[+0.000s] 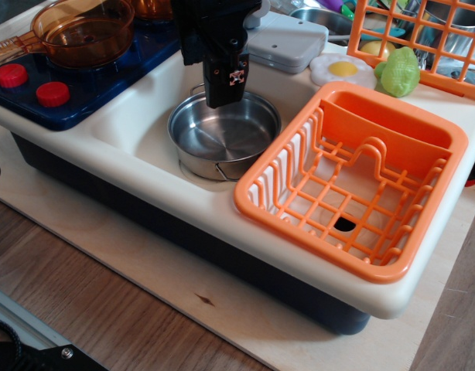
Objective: Put pan from sink into drying rack
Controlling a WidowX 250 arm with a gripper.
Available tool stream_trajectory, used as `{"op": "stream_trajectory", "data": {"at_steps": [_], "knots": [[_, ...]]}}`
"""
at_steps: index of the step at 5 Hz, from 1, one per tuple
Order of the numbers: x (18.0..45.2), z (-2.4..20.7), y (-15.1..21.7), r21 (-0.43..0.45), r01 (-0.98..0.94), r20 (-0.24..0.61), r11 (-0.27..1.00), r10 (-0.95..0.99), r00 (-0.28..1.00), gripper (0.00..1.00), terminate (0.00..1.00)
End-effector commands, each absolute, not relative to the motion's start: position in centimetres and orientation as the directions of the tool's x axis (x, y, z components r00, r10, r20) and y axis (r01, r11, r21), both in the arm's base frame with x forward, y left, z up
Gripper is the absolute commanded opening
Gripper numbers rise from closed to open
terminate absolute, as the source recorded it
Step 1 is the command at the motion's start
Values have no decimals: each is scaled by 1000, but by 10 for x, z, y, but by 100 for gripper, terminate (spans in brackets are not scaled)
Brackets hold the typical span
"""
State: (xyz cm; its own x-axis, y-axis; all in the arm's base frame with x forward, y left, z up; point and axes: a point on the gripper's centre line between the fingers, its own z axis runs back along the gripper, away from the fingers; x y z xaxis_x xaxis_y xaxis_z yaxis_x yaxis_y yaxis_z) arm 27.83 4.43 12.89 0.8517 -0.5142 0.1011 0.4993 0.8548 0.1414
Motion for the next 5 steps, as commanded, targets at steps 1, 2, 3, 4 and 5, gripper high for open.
{"op": "stream_trajectory", "data": {"at_steps": [1,2,3,4,5], "knots": [[278,129,44,141,499,101,855,-514,852,100,0],[283,127,46,106,638,69,762,-646,760,100,0],[287,120,49,106,732,49,673,-739,672,100,0],[284,111,54,101,800,26,591,-806,592,100,0],[276,105,57,107,829,20,549,-835,550,100,0]]}}
